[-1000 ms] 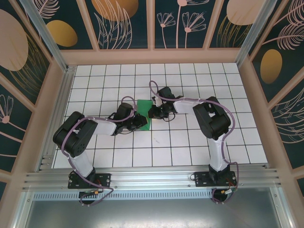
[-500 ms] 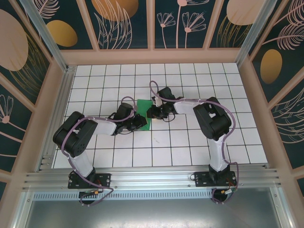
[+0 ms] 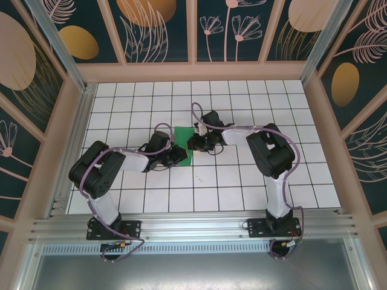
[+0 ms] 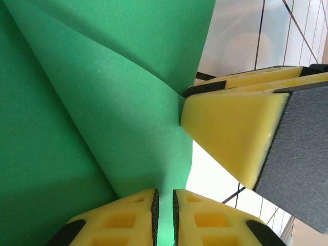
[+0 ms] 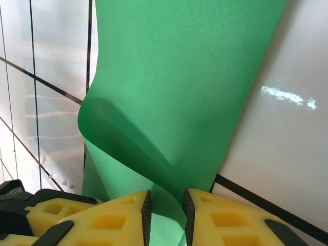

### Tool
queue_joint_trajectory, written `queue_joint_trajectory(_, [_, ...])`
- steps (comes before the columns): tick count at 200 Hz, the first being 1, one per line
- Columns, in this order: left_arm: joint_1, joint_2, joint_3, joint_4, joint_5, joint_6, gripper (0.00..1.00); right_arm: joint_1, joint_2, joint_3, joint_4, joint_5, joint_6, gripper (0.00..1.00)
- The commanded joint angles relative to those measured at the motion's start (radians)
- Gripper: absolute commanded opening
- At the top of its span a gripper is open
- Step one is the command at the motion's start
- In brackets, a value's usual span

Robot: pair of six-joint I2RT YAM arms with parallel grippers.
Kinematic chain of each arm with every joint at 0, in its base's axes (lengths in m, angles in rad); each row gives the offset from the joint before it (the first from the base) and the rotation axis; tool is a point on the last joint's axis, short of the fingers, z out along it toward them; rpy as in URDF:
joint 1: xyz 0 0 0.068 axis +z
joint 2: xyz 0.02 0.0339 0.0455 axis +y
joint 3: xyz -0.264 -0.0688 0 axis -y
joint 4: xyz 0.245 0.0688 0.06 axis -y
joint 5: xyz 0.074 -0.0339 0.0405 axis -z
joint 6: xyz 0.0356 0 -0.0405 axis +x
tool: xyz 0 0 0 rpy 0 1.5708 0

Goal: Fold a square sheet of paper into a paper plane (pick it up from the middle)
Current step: Fold the triangle a second time at the center of the table.

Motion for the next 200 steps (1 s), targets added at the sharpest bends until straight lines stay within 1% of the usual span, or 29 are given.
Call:
queue_joint_trajectory(1, [-0.001,0.010,0.011,0.046,0.022,-0.037,0.19,-0.009,0.001,-0.028,-0.033,0.023,0.006,0.25])
queue_joint_trajectory(72, [-0.001,0.014,0.002,0.081,0.024,-0.066,0.18,-0.009,0.018,-0.024,-0.041,0.033,0.020,0.19])
queue_joint_trajectory(122, [-0.001,0.008,-0.010,0.107,0.024,-0.082,0.18,-0.011,0.029,-0.013,-0.051,0.036,0.028,0.17])
queue_joint_trajectory(154, [-0.002,-0.016,-0.030,0.111,0.037,-0.082,0.18,-0.011,0.031,-0.013,-0.054,0.043,0.029,0.14])
queue_joint_trajectory(200, [-0.001,-0.047,-0.067,0.119,0.059,-0.079,0.20,-0.012,0.039,-0.012,-0.053,0.042,0.036,0.14])
